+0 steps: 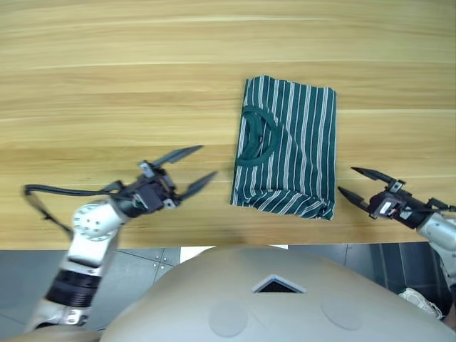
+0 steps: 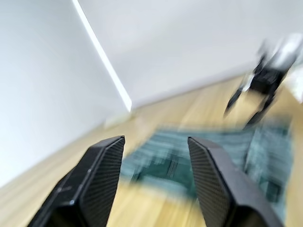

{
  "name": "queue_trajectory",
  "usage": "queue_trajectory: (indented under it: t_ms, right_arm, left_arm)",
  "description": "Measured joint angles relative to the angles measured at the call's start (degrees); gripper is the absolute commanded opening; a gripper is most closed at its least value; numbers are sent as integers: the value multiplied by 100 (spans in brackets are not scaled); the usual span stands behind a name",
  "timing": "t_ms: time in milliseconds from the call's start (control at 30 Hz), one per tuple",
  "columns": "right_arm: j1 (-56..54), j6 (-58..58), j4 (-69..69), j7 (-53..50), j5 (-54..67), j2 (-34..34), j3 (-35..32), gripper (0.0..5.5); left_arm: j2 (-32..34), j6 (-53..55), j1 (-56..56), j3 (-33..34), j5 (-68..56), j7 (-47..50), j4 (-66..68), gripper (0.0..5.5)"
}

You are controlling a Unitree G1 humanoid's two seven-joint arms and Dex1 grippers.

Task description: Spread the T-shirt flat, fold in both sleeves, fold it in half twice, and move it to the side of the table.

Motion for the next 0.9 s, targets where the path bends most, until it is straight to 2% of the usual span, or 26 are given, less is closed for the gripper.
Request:
queue_trajectory:
  t_ms: [100, 167, 267, 433, 533, 700, 900]
  right_arm:
    - [580, -12, -647, -177, -392, -26, -90, 283]
    - [750, 34, -947, -192, -519, -32, -73, 283]
    - [806, 156, -1172, -196, -635, -42, -58, 283]
    - [879, 244, -1351, -197, -652, -46, 43, 283]
    - [847, 248, -1349, -204, -649, -52, 87, 283]
    - [822, 253, -1344, -206, -650, -98, 118, 283]
    - [798, 253, -1330, -216, -651, -101, 153, 283]
  left_arm:
    - [452, 44, -6, 278, 844, -160, 1118, 247]
    - [541, -83, -408, 62, 1595, -215, 1811, 247]
    - [522, -491, -1211, -472, 2133, -420, 2122, 247]
    - [69, -825, -1767, -1692, 2009, -1145, 1940, 247]
    - [-227, -911, -2119, -2194, 1933, -1400, 2071, 247]
    - [-561, -1127, -2477, -2630, 1831, -1500, 2451, 247]
    - [-739, -1369, -2765, -2762, 1766, -1491, 2842, 247]
